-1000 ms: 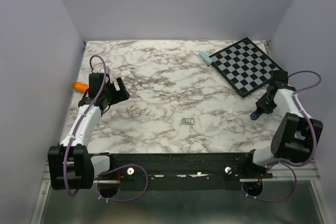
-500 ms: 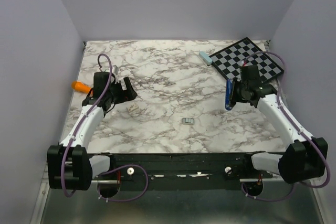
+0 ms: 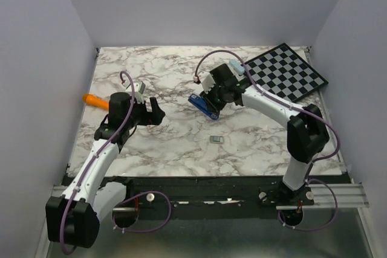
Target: Load the staples into the stapler
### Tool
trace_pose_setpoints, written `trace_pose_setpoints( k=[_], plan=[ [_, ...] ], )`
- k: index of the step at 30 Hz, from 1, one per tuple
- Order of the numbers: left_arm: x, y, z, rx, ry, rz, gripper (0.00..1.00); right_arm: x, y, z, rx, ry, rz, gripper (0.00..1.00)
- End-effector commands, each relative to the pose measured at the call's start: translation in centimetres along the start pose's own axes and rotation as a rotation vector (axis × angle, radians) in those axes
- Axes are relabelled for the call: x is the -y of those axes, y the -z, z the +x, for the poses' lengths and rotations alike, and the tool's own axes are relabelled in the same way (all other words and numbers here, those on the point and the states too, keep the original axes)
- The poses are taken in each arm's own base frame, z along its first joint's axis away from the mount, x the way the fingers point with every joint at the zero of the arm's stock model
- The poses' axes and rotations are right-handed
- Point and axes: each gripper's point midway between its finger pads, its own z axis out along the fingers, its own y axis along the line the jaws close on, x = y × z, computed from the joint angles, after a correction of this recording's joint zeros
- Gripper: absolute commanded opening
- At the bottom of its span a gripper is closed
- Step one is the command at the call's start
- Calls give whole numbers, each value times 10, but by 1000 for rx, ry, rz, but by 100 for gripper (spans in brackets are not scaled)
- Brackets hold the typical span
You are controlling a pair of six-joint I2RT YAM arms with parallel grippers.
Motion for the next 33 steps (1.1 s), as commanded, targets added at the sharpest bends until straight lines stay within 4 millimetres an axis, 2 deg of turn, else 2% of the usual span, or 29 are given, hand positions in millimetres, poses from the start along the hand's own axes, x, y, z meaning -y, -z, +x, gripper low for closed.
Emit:
trace_pose_setpoints(
  k=[1,2,3,5,6,8,11,13,14,15,17,18,19,20,22,23,24,25,26,27,28,29,30,31,32,33],
  plan=[
    [14,12,-12,80,-101,71,99,-30,-17,-27,26,247,-168,1],
    [17,14,-13,88,-119,89,99,-41,-30,-21,-5,277,-199,1],
    [18,15,-14,99,-130,96,99,-45,-34,-25,-5,299,-212,1],
    [23,17,-19,129,-149,115,99,-58,-49,-16,-44,339,-253,1],
    [23,18,-20,138,-149,116,99,-62,-53,-19,-40,350,-269,1],
    [23,20,-26,165,-146,105,99,-72,-60,-13,-76,367,-304,1],
    [27,19,-30,174,-134,123,99,-82,-70,-6,-115,385,-333,7],
    [33,18,-33,181,-138,159,99,-84,-73,-3,-132,370,-332,17],
    [35,17,-34,183,-139,168,99,-85,-73,-2,-138,366,-337,35],
    [35,17,-36,189,-139,172,99,-84,-72,-1,-146,362,-327,46],
    [39,13,-41,205,-153,193,99,-81,-64,-7,-130,341,-296,67],
    [41,13,-42,209,-164,207,99,-74,-61,-9,-126,332,-251,72],
    [46,11,-42,203,-178,240,99,-70,-46,-28,-58,311,-210,77],
    [48,11,-48,229,-216,254,99,-68,-42,-23,-54,291,-193,86],
    [52,7,-53,243,-250,281,99,-60,-26,-39,20,227,-142,92],
    [57,6,-52,238,-271,312,99,-51,-6,-49,73,190,-111,93],
    [59,6,-58,251,-320,322,99,-47,-1,-43,74,148,-102,93],
    [59,0,-55,226,-334,332,99,-42,5,-44,97,71,-82,96],
    [65,-2,-53,213,-357,359,99,-29,25,-51,143,20,-47,100],
    [69,-3,-58,219,-405,370,99,-26,26,-36,125,-27,-40,100],
    [71,-10,-52,183,-411,385,99,-20,34,-36,154,-98,-22,100],
    [77,-13,-48,169,-442,410,99,-6,41,-32,168,-156,9,100],
    [83,-16,-49,164,-464,428,99,-1,62,-34,221,-194,27,100],
    [84,-23,-42,143,-502,442,99,2,63,-20,220,-292,44,100],
    [87,-25,-40,138,-526,456,99,14,70,-11,229,-354,84,100],
    [96,-27,-38,133,-557,483,99,16,94,-17,299,-385,100,100]
  ],
)
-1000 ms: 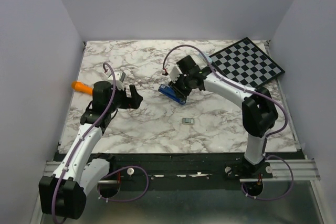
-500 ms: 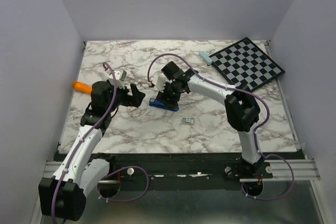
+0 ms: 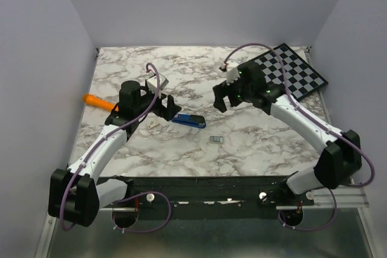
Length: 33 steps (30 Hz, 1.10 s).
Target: Load the staples into the stapler
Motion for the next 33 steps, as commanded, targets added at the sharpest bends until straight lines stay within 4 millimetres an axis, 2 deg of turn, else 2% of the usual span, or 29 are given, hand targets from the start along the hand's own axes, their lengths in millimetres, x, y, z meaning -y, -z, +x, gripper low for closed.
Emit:
trace_pose_setpoints(
  k=[1,3,4,5,6,7,8,9,10,11,12,13,14,15,19,21,22,24,25,27,28,31,33],
  plan=[
    [24,-22,-3,-10,-233,153,99,22,36,16,112,-330,132,100],
    [34,-30,-2,-19,-309,197,99,25,56,14,191,-384,167,100],
    [36,-35,7,-47,-331,219,99,22,77,2,285,-414,163,100],
    [37,-39,8,-48,-402,233,99,19,77,14,289,-429,160,100],
    [39,-43,6,-46,-438,246,99,15,81,15,309,-437,142,100],
    [44,-47,22,-102,-441,281,99,11,97,6,384,-436,129,100],
    [44,-50,25,-114,-491,298,99,8,93,21,373,-438,123,100],
    [45,-54,23,-121,-512,307,99,4,98,20,403,-432,105,100],
    [45,-58,37,-173,-511,324,99,2,101,22,425,-430,99,100],
    [49,-61,43,-198,-529,340,99,-1,113,13,509,-404,82,100],
    [48,-65,41,-205,-580,350,99,-3,106,28,505,-396,72,100],
    [48,-67,56,-259,-576,367,99,-7,107,30,528,-372,52,100],
    [50,-71,60,-281,-597,369,99,-9,113,24,584,-354,44,100],
    [49,-74,58,-285,-616,371,99,-10,122,22,623,-346,43,100],
    [50,-90,72,-336,-644,404,99,-8,124,35,623,-358,67,100],
    [54,-97,70,-340,-661,421,98,-9,122,43,591,-363,68,100],
    [54,-101,80,-374,-656,433,98,-10,123,45,589,-363,64,100],
    [56,-108,77,-388,-677,448,95,-11,121,50,576,-361,61,100],
    [58,-111,90,-437,-673,466,94,-13,121,51,575,-361,55,100],
    [58,-117,90,-450,-696,474,89,-14,119,54,570,-357,49,100],
    [59,-119,99,-476,-692,483,89,-15,119,54,569,-356,44,100],
    [56,-122,106,-511,-701,498,83,-15,119,55,564,-351,46,100],
    [58,-123,106,-518,-707,513,75,-14,117,58,554,-348,50,100]
  ],
)
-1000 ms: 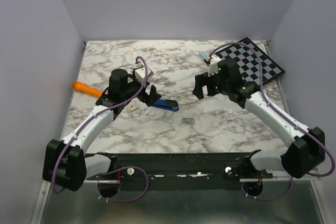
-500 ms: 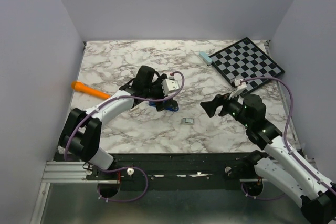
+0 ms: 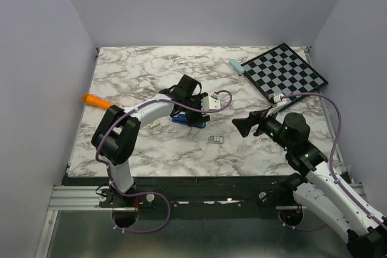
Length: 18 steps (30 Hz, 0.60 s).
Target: Load the staples into the stapler
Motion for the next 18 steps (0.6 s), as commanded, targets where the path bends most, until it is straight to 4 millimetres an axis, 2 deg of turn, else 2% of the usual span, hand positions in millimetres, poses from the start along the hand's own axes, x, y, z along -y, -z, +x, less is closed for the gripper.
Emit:
trace_pose_setpoints(
  k=[1,4,10,11,13,14,16,17,18],
  plan=[
    [6,-5,10,-60,-37,56,75,-3,1,4,-7,15,-20,100],
    [6,-9,15,-86,-39,71,74,-1,0,9,-20,16,-19,100],
    [3,-17,13,-95,-25,100,57,2,-2,17,-45,12,-9,100],
    [2,-17,13,-96,-29,100,48,2,-2,16,-44,14,-6,100],
    [1,-16,11,-101,-28,110,39,5,-4,17,-50,11,7,100],
    [1,-16,10,-99,-34,114,29,7,-5,19,-58,6,19,100],
    [0,-13,6,-91,-40,110,17,12,-7,15,-58,0,53,100],
    [0,-11,4,-85,-42,107,6,15,-9,18,-76,-19,73,100],
    [1,-9,3,-80,-41,105,1,15,-11,14,-74,-28,81,100]
  ],
)
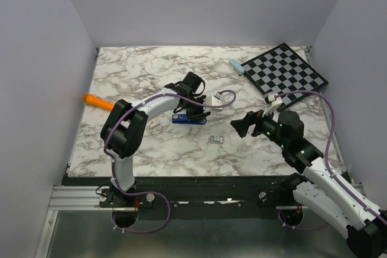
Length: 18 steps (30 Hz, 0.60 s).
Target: Load the staples into the stapler
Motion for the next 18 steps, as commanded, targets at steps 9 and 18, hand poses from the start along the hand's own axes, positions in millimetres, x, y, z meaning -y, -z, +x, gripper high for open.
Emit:
trace_pose_setpoints(
  k=[9,18],
  plan=[
    [-34,62,-66,239,123,-255,0,9,-30,-13,-95,-106,114,98],
    [-32,118,-118,582,351,-391,0,-3,-66,-26,-161,-207,92,87]
  ],
)
